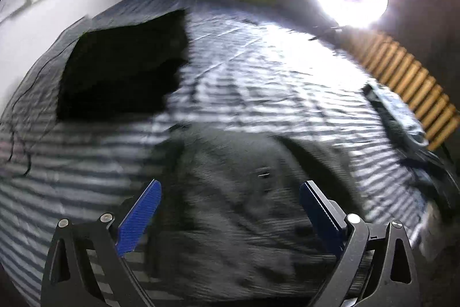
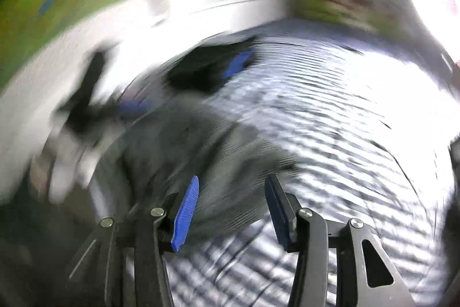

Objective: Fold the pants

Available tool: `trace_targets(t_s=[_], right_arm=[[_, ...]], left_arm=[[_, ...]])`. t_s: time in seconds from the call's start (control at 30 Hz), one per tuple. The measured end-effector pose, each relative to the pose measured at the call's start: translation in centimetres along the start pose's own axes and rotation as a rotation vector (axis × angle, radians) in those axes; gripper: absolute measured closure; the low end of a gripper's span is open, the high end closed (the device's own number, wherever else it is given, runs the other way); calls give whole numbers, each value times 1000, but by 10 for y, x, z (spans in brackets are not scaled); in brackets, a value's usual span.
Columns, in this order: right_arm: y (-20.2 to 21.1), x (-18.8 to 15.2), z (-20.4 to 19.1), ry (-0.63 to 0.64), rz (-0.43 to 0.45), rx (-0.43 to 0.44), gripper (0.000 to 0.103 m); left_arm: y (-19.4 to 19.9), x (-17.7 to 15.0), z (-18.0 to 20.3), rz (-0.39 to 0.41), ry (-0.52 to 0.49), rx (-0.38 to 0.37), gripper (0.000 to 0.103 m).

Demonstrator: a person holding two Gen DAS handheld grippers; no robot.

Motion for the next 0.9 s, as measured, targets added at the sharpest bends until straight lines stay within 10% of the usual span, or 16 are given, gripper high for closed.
trace_targets(t_s=[0.47, 0.63, 0.9], right_arm=[[-83, -2, 81, -615, -151, 78, 64], [-85, 5, 79, -613, -138, 94, 91], [-64, 37, 64, -444, -40, 44, 97]], left_arm=[[-20, -13, 0, -61, -20, -28, 4], [-17, -13, 0, -68, -4, -58, 4], [-32, -27, 16, -147, 6, -157, 4]])
Point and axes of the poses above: each gripper's, at about its wrist camera, not at the fingertips, and y roughly against the way its jaws point, z to its right, x to its top, the point moved 8 cm from there along -y, roughly the way its jaws point, and after that the axes turned 11 degrees about x, right-handed, at the moved point
